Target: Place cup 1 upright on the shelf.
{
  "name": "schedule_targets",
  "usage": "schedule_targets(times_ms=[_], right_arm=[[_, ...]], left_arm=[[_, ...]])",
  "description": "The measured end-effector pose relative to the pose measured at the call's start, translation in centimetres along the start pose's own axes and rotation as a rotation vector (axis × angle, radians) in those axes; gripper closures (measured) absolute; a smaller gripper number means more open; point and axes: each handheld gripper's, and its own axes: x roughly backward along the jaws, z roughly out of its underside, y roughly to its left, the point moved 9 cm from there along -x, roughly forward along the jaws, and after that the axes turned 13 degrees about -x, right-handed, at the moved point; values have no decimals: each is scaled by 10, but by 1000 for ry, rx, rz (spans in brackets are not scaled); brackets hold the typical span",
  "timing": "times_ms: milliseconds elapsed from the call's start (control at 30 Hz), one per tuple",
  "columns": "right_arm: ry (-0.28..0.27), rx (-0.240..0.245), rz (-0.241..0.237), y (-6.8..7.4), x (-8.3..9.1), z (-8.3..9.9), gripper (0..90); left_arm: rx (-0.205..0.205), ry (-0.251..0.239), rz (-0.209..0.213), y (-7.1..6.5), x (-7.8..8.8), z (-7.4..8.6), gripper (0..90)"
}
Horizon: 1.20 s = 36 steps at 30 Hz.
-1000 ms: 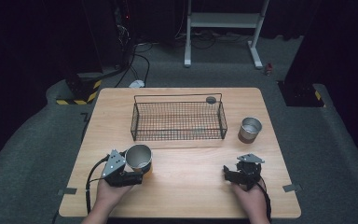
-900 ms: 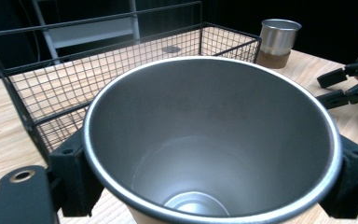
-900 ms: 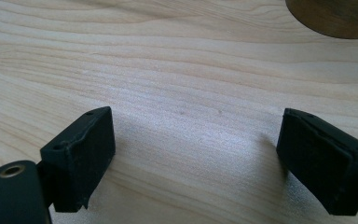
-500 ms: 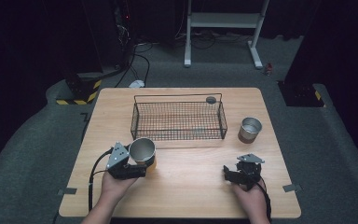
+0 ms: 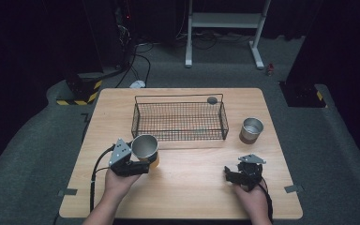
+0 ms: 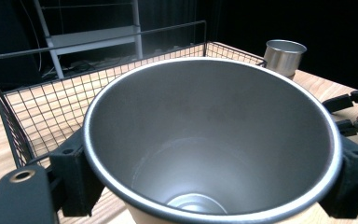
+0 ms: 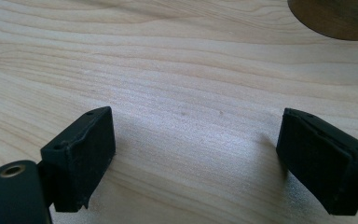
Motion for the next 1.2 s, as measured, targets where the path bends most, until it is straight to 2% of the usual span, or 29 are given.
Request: schedule_targets(times_ms=[167, 267, 633, 1200], right_arm=[[0, 0, 0, 0, 0, 0, 113], [0, 0, 0, 0, 0, 0, 113], [0, 0, 0, 0, 0, 0, 113], [0, 0, 0, 0, 0, 0, 113]], left_arm=[[-2, -9, 1, 1, -1, -6, 138], [20, -13, 19, 1, -3, -9, 138], [18, -25, 17, 2, -12, -21, 138], [30, -48, 1, 16, -29, -43, 138]])
